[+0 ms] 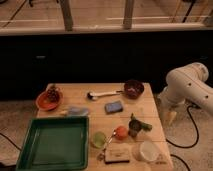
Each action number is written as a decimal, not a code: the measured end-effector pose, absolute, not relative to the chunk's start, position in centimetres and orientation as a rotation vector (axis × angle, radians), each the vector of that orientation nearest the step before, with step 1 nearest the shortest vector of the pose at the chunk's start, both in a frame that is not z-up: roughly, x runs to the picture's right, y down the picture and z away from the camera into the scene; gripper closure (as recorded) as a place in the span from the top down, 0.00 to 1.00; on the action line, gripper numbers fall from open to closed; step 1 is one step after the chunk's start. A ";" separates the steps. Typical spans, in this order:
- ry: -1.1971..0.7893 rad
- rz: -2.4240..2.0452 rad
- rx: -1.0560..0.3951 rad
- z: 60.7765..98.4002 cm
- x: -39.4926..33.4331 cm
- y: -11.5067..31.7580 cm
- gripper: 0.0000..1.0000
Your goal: Place sponge in tray
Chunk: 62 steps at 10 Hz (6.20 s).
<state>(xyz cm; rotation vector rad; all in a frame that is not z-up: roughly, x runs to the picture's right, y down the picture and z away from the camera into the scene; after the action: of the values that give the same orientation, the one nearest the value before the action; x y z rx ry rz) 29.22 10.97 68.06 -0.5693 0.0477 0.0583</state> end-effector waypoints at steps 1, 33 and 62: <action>0.048 0.058 -0.569 68.1 29.2 11.0 0.80; -0.093 -0.099 -0.496 75.9 15.4 7.6 0.80; -0.312 -0.226 -0.524 86.3 8.4 8.5 0.80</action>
<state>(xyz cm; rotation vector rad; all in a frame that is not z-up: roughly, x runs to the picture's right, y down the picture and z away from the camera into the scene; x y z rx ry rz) 8.40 8.54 86.28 -0.5241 -0.3120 -0.2264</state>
